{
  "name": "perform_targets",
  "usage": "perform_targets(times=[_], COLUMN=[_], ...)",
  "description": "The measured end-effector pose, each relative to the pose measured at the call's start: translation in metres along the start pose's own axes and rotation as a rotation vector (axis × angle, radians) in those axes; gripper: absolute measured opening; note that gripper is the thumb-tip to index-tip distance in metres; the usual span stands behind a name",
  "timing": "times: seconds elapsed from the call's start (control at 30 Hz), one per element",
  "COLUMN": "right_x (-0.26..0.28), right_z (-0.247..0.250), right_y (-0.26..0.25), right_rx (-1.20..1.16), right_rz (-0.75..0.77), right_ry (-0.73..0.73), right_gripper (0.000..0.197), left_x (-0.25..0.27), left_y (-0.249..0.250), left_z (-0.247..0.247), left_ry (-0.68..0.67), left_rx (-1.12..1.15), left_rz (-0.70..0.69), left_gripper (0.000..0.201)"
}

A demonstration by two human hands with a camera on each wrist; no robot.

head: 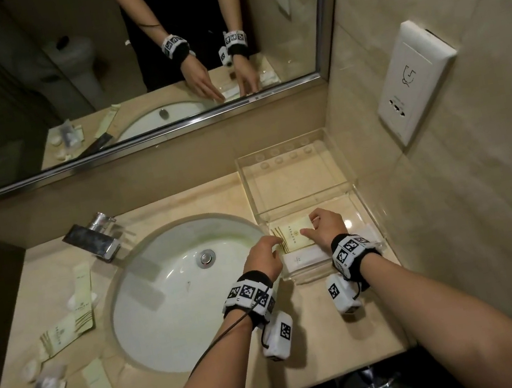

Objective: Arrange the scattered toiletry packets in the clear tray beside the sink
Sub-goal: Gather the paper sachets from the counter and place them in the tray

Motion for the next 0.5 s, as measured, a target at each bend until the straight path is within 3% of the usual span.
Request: perform_targets(times=[0.27,0.5], right_x=[-0.002,-0.002], right_z=[0.000,0.001], right_y=[0.003,0.007], right_rx=[0.065,0.115], right_rz=[0.094,0.145], right_ry=[-0.004,-0.056], right_gripper=[0.044,0.030], left_x=[-0.008,-0.007], left_y=[0.004,0.001], left_z=[-0.010,-0.017], left_ry=[-0.164,-0.139], left_rx=[-0.181,-0.199], left_rz=[-0.038,-0.051], left_gripper=[0.053,0.052])
Point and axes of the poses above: each hand's wrist, its own x-axis away from the middle knuckle, its own z-axis out of the back of the hand, y = z × x, the point moved 2 cm from there along -x, towards the middle knuckle, and after that the axes turned 11 degrees about -x, right-handed, at the moved point
